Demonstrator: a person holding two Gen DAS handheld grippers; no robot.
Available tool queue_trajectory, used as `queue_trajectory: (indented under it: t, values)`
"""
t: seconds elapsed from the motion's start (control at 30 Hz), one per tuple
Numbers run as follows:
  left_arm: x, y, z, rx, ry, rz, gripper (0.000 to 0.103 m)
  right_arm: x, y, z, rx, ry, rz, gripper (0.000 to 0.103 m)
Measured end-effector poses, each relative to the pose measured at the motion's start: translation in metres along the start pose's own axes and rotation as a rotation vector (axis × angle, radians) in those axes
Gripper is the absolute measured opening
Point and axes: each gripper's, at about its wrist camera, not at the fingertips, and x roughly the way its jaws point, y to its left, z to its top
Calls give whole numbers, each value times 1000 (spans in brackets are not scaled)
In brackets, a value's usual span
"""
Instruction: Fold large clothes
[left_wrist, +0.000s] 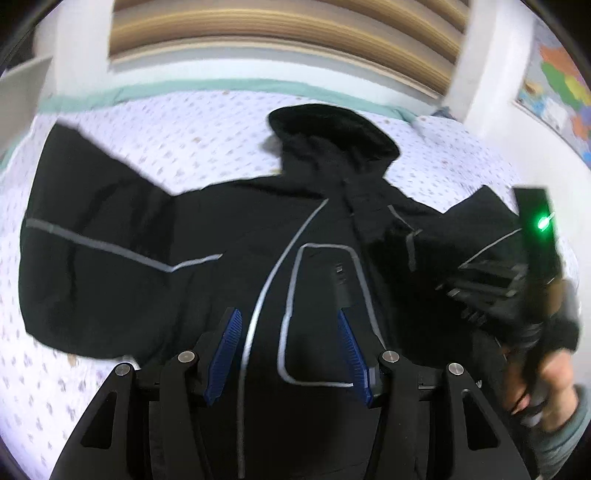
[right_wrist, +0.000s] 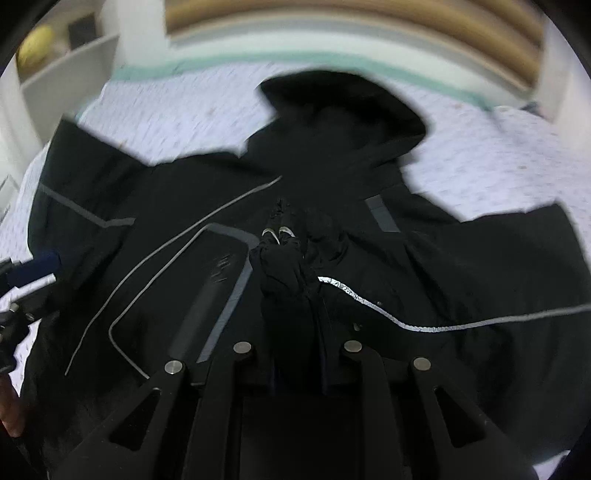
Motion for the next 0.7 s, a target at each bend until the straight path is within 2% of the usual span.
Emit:
queue_trajectory:
  t: [0.07, 0.17, 0.27, 0.3, 0.33, 0.4, 0.5, 0.57, 0.7]
  values:
    - [5, 8, -3, -19, 7, -4, 55, 18, 19, -2, -13, 19, 14, 21]
    - [11, 16, -9, -26, 12, -2, 55, 40, 48, -3, -74, 7, -22, 24]
    - [18, 24, -12, -49, 27, -17, 55, 55, 64, -9, -123, 10, -40, 34]
    - [21, 27, -12, -58, 37, -27, 55, 60, 68, -10, -138, 16, -48, 39]
    - [23, 29, -12, -67, 45, -45, 55, 62, 68, -10, -145, 15, -37, 50]
    - [24, 29, -12, -75, 48, -87, 55, 59, 66, -8, -144, 26, 46, 63]
    - [23, 25, -7, -89, 53, -140, 56, 31, 57, -10, -147, -18, 88, 63]
    - [29, 20, -1, -97, 72, -185, 56, -10, 41, -16, -156, -113, 61, 63]
    - [58, 1, 17, -137, 147, -257, 56, -60, 0, -22, -80, -207, 28, 63]
